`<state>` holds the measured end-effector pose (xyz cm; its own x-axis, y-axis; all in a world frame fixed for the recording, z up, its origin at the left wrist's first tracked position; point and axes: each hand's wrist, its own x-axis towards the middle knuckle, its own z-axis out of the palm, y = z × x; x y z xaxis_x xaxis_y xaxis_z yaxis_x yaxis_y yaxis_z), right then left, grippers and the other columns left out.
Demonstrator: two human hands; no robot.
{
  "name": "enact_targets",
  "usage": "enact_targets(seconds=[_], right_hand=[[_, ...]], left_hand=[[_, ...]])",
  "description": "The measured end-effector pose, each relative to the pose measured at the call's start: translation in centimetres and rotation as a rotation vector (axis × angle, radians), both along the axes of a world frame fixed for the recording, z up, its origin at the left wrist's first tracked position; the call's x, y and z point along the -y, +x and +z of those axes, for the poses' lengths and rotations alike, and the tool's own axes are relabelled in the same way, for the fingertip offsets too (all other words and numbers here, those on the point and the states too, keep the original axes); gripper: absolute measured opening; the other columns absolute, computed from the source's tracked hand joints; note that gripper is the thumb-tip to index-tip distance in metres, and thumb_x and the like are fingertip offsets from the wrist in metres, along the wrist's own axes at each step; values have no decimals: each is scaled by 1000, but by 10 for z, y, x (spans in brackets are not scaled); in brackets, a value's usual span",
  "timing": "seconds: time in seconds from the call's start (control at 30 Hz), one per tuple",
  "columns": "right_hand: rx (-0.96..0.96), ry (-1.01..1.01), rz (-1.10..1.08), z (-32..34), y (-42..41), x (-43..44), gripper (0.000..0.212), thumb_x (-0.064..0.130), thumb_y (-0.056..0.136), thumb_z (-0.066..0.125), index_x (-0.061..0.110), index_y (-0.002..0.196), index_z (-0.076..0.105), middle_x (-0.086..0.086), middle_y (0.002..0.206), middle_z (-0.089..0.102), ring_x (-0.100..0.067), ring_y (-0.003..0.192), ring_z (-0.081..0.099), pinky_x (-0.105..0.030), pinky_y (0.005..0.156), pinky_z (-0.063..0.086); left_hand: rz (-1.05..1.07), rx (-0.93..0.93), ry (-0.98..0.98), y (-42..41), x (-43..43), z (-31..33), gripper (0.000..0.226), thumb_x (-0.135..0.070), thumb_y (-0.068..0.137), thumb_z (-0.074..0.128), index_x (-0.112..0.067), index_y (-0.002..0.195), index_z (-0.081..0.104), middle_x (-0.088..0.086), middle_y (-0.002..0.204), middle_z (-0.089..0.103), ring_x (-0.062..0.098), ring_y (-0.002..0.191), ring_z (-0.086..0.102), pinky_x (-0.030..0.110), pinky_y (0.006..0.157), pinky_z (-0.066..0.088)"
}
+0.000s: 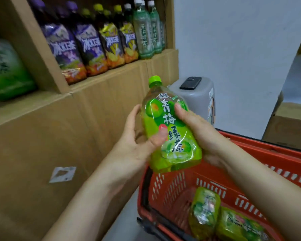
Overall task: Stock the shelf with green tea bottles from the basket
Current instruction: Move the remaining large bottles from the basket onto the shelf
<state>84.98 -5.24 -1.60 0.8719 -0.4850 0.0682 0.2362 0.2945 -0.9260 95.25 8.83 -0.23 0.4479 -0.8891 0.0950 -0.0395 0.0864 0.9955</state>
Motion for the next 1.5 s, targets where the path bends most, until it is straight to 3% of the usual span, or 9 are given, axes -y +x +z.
enact_targets(seconds=[0.1,0.23,0.4,0.6,0.8,1.0,1.17,1.3,1.5], right_hand=[[46,-4,53,19,36,-23,56,45,83,58,14,129,56,-15,118,68,-30,103,68,-43,88,56],[44,-113,147,48,81,-58,57,51,84,55,19,131,54,-9,116,70,-28,106,68,-47,94,53],[-14,-595,231,103,125,-105,54,66,75,48,43,123,54,16,104,73,-9,92,72,-36,74,58],[193,-587,274,136,197,-165,47,36,85,66,32,130,50,5,117,69,-11,97,70,-30,69,60],[305,-614,258,130,259,-211,59,27,83,71,26,136,44,1,124,66,-17,113,64,-46,98,51],[225,-976,-101,118,286,-232,69,45,79,71,23,136,41,1,120,59,-17,109,58,-38,96,48],[122,-1196,-307,120,276,-248,62,53,81,65,17,124,39,-2,107,57,-25,98,57,-40,82,48],[40,-1221,-261,130,286,-250,64,52,80,67,17,125,38,-8,111,64,-31,102,61,-44,85,50],[11,-1198,-198,133,318,-279,66,42,78,75,14,122,35,-12,113,65,-35,103,63,-44,85,52]], left_hand=[[121,149,0,12,-31,15,102,-32,61,80,-55,140,20,-13,120,63,3,102,66,31,83,57],[324,159,-117,41,-71,41,95,-17,60,88,-42,136,37,4,111,71,20,92,72,36,73,60],[554,344,-225,87,-133,73,90,-17,62,88,-41,134,39,7,122,65,25,97,70,42,76,59],[721,612,-139,144,-198,109,96,-31,60,83,-43,138,29,-7,125,60,8,110,63,41,92,54],[786,714,73,182,-240,111,102,-31,71,81,-48,141,9,-28,119,51,-10,106,56,37,105,43],[1058,1024,373,191,-258,106,110,-45,73,76,-26,150,0,2,144,46,22,127,48,34,102,40],[1130,1537,514,187,-271,107,102,-52,75,69,-45,144,-6,2,125,43,20,103,54,30,66,45],[1096,1902,778,205,-284,109,85,-59,70,68,-45,142,25,10,110,55,28,100,53,40,69,47],[1101,1894,952,228,-307,112,83,-57,69,70,-48,141,29,18,132,49,37,124,42,56,91,41]])
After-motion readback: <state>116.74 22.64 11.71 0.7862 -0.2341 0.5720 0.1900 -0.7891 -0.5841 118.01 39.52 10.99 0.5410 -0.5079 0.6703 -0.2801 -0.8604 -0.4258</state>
